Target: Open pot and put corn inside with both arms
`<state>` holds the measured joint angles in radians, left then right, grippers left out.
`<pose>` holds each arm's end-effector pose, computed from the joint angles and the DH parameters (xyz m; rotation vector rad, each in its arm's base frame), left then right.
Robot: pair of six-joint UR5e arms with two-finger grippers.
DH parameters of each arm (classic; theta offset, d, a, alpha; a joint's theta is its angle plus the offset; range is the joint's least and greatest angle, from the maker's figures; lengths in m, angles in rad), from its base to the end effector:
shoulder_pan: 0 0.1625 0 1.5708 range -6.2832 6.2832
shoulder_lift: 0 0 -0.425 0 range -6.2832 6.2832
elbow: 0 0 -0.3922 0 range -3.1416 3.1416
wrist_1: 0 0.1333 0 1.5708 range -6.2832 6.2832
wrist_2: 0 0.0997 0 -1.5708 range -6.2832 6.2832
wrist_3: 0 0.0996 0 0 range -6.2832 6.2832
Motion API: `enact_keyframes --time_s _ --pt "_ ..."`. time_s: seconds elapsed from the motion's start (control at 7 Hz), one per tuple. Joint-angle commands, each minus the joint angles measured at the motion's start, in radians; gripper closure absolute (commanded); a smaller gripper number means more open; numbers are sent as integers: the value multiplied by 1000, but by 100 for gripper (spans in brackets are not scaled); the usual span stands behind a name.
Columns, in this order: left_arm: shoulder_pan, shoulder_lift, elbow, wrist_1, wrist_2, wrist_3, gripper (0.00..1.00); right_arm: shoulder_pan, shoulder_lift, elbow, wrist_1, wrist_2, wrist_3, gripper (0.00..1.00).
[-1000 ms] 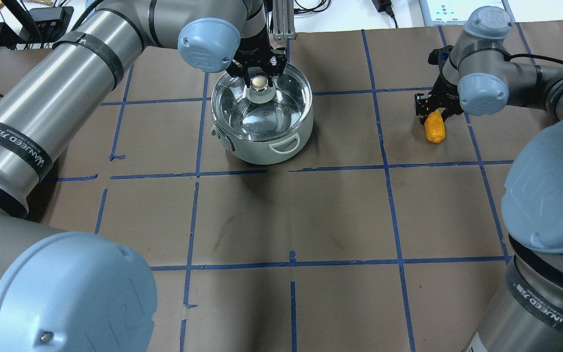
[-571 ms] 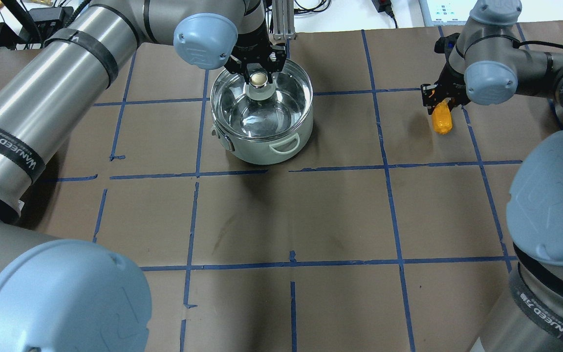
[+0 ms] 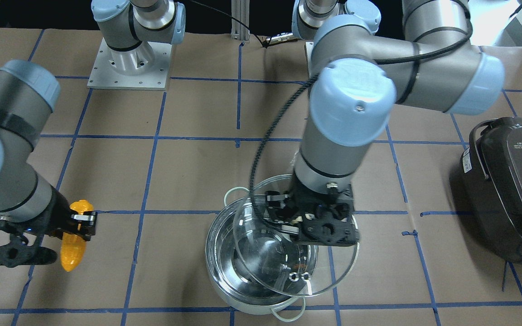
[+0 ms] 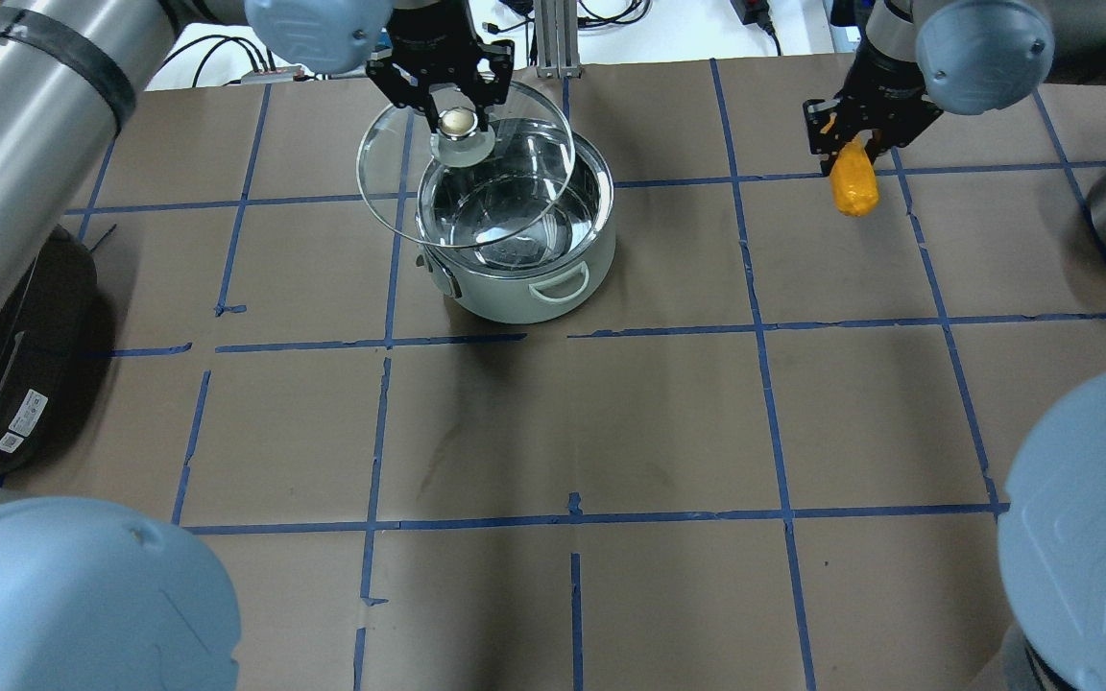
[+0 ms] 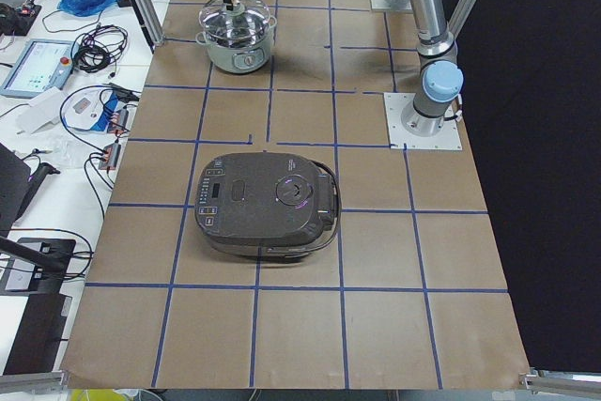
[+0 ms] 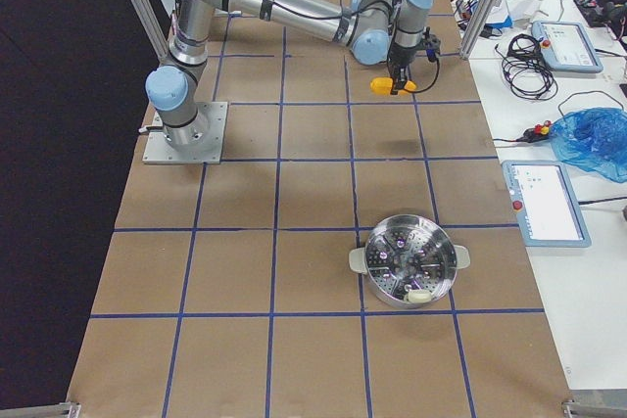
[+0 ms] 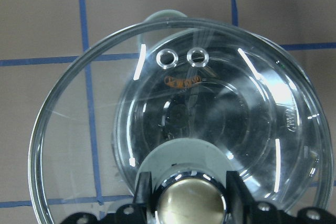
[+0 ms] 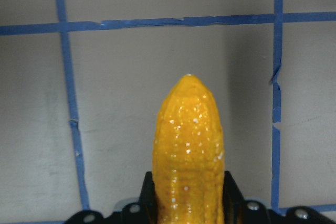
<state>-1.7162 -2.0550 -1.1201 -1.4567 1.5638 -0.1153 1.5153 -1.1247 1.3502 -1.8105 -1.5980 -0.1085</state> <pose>-0.2336 -0.6704 0.4343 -0.0474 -3.1214 0.1234 0.0934 -0.6730 0.3601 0.0822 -3.1122 0.0186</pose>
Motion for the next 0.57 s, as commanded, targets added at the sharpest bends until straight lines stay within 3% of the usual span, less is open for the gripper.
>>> enact_keyframes --time_s 0.0,0.14,0.43 --pt "158 23 -9 -25 2 147 97 170 86 -244 187 -7 91 95" --pt "214 -6 -16 -11 -2 179 98 251 138 -316 194 4 161 95" --pt "260 -75 -58 59 -4 198 98 415 199 -324 96 15 365 95"
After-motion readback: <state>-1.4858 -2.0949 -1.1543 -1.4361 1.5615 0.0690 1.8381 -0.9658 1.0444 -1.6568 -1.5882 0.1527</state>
